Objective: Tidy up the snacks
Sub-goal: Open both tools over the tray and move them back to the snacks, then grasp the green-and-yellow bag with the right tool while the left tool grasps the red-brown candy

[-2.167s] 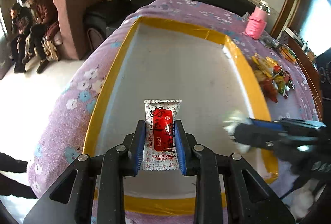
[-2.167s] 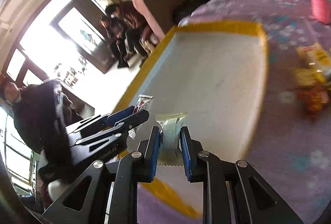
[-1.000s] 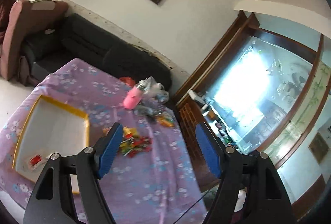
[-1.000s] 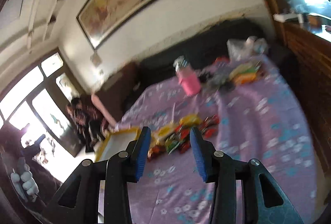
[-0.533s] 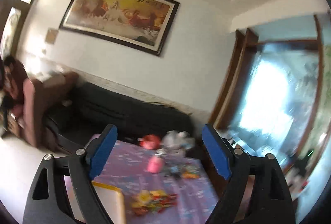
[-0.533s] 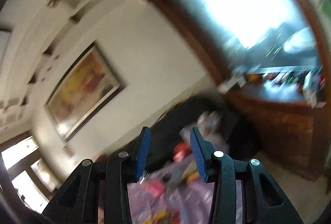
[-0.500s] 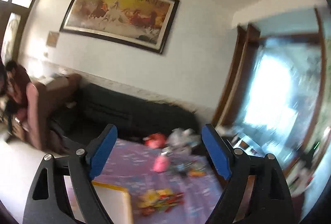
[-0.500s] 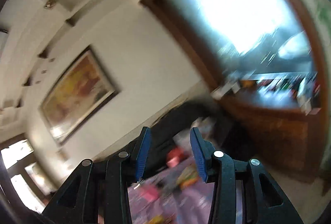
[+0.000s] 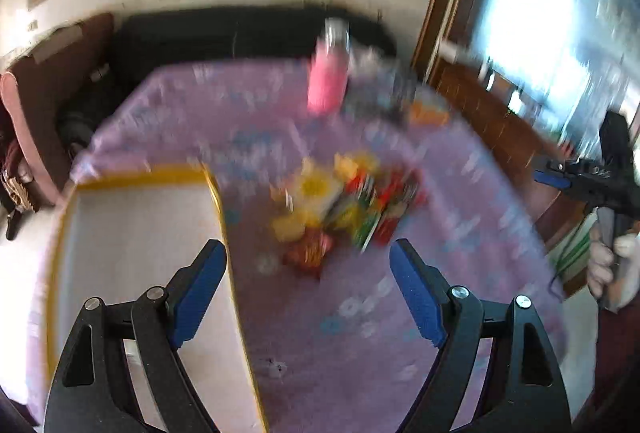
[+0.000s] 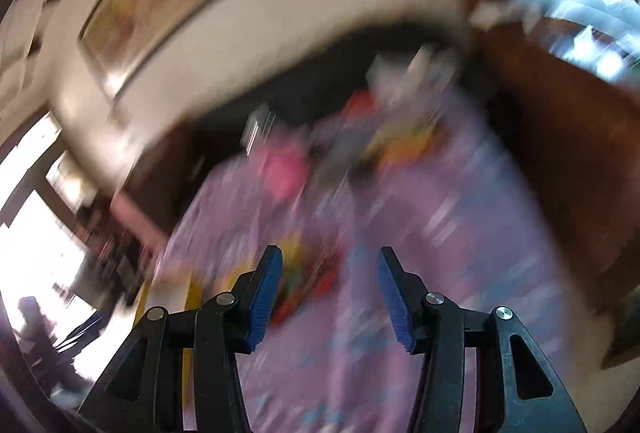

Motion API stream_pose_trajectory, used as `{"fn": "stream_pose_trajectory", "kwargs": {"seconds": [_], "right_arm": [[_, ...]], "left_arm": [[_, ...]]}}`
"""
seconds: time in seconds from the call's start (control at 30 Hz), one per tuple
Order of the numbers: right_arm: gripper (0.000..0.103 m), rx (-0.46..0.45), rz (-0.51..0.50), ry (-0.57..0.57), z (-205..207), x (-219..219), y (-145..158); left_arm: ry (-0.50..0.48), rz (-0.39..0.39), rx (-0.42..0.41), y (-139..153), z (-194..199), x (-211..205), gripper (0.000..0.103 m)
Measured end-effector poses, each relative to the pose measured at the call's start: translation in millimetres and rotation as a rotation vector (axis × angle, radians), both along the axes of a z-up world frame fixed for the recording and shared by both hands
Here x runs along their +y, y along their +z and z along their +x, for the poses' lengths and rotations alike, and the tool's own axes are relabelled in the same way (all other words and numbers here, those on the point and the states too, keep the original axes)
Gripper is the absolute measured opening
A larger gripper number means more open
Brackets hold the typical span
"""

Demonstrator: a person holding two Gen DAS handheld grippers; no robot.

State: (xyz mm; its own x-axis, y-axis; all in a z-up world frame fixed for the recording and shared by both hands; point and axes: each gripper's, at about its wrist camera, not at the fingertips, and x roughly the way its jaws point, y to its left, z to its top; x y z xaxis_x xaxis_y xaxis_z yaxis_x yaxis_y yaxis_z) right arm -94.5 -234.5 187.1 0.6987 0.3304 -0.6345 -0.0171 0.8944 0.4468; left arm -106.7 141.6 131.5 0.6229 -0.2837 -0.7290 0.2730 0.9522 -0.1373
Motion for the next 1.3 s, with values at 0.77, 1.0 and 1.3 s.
{"fn": "stream_pose_trajectory", "kwargs": {"seconds": [0.77, 1.0, 1.3], "right_arm": [[0.035, 0.106, -0.309, 0.357, 100, 222, -158], [0.034, 0.105, -0.178, 0.307, 71, 182, -155], [0.034, 0.082, -0.116, 0.272, 61, 145, -156]], "left_arm": [[-0.121, 0.102, 0.075, -60, 38, -16, 0.082], [-0.161, 0.157, 0.182, -88, 74, -47, 0.081], [-0.149, 0.225, 0.258, -104, 77, -65, 0.030]]}}
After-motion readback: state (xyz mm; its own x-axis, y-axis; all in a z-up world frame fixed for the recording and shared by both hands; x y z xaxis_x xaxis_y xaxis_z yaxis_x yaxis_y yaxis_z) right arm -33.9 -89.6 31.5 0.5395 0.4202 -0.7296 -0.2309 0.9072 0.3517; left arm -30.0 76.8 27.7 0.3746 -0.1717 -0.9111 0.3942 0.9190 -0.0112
